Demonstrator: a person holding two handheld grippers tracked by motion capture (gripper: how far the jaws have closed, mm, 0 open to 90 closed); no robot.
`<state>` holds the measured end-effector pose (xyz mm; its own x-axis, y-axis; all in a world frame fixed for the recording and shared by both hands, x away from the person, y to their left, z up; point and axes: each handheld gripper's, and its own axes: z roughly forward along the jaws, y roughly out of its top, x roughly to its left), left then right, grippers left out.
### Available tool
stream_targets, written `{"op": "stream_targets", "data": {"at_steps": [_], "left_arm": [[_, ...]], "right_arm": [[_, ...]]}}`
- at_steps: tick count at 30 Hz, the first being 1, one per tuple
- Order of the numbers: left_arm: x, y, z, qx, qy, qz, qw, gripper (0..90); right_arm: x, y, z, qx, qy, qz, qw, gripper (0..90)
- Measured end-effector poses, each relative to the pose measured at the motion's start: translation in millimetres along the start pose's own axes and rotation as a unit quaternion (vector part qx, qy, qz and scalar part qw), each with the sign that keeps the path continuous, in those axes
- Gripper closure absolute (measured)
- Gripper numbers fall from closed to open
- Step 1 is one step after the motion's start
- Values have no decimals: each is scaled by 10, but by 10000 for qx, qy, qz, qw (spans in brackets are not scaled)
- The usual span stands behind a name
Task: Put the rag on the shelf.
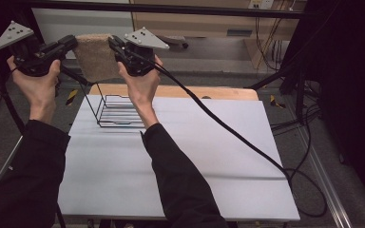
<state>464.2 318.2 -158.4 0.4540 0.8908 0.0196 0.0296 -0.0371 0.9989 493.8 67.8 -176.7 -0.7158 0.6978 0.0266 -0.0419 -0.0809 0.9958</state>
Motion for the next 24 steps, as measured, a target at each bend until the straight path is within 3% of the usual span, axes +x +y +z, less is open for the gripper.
{"op": "stream_targets", "data": {"at_steps": [9,24], "left_arm": [[30,2,190,102,61,-22,9999,856],[80,15,431,248,235,200,9992,855]], "right_arm": [[-109,-25,81,33,-112,-91,9999,840],[-303,-111,258,103,-196,42,9997,839]]}}
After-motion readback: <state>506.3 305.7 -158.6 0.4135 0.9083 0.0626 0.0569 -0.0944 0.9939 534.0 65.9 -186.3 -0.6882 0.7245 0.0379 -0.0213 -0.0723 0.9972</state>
